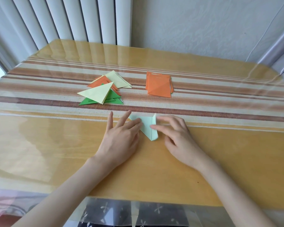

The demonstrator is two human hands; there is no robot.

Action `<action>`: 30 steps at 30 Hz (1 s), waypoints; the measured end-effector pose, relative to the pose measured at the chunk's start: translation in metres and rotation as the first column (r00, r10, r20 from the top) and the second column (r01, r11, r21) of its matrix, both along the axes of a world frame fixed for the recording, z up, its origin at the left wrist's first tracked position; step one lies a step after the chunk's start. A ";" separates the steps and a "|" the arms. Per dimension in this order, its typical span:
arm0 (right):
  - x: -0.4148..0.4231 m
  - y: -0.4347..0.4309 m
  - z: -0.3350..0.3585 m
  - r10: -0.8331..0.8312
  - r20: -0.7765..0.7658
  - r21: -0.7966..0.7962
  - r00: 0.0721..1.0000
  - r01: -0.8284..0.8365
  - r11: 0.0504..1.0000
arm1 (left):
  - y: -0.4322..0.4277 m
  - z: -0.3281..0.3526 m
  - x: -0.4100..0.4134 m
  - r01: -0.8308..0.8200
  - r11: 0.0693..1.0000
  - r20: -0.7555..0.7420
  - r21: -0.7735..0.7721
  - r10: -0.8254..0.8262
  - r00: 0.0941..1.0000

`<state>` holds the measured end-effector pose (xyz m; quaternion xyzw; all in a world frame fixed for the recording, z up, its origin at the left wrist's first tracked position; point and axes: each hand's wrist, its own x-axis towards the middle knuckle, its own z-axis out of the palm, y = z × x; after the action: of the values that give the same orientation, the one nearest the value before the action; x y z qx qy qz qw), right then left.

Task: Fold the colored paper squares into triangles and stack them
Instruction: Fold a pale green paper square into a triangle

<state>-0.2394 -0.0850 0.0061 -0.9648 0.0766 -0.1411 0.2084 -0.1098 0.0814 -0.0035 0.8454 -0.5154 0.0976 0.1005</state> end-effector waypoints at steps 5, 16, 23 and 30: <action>0.004 -0.019 0.000 0.111 -0.023 -0.180 0.994 -0.114 0.977 | -0.006 0.001 0.012 0.028 1.000 -0.043 -0.006 -0.028 0.999; 0.019 -0.029 -0.005 0.136 0.087 0.091 0.987 -0.144 0.985 | 0.001 0.001 0.011 0.312 0.943 -0.164 -0.117 -0.328 0.930; 0.022 -0.016 -0.007 -0.035 0.052 0.258 0.998 0.021 0.966 | 0.006 0.002 0.011 0.360 0.924 -0.210 -0.129 -0.380 0.901; 0.029 -0.003 -0.010 -0.121 0.015 0.218 0.993 0.115 0.969 | 0.010 0.000 0.011 0.377 0.916 -0.217 -0.133 -0.398 0.891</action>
<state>-0.2104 -0.0884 -0.0035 -0.9280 0.1456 -0.1578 0.3046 -0.0991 0.0909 -0.0036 0.7258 -0.6530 -0.0049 0.2164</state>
